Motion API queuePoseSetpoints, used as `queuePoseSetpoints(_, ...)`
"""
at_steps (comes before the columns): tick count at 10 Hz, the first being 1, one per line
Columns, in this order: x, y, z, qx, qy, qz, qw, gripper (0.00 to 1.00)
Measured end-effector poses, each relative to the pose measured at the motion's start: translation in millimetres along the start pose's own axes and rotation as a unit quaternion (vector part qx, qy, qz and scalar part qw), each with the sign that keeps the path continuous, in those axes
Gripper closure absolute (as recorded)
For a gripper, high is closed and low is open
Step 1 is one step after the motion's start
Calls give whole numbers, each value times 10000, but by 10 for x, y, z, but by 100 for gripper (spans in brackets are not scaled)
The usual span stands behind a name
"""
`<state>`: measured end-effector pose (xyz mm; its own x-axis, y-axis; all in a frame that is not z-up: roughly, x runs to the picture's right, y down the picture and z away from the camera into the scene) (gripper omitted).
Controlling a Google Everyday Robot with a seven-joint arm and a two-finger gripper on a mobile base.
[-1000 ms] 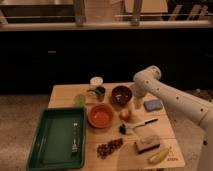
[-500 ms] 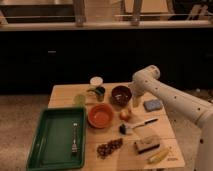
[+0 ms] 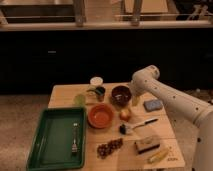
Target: Stack bowls on top of each other
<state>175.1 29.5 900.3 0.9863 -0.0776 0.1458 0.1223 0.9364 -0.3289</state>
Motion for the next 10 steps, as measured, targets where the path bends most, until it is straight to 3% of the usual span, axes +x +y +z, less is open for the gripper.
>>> queuePoseSetpoints(6, -38, -81, 84, 102, -92, -26, 9999, 20)
queuePoseSetpoints(8, -90, -126, 81, 132, -120, -73, 9998, 26)
queuePoseSetpoints(10, -91, -119, 131, 159, -163, -75, 9997, 21)
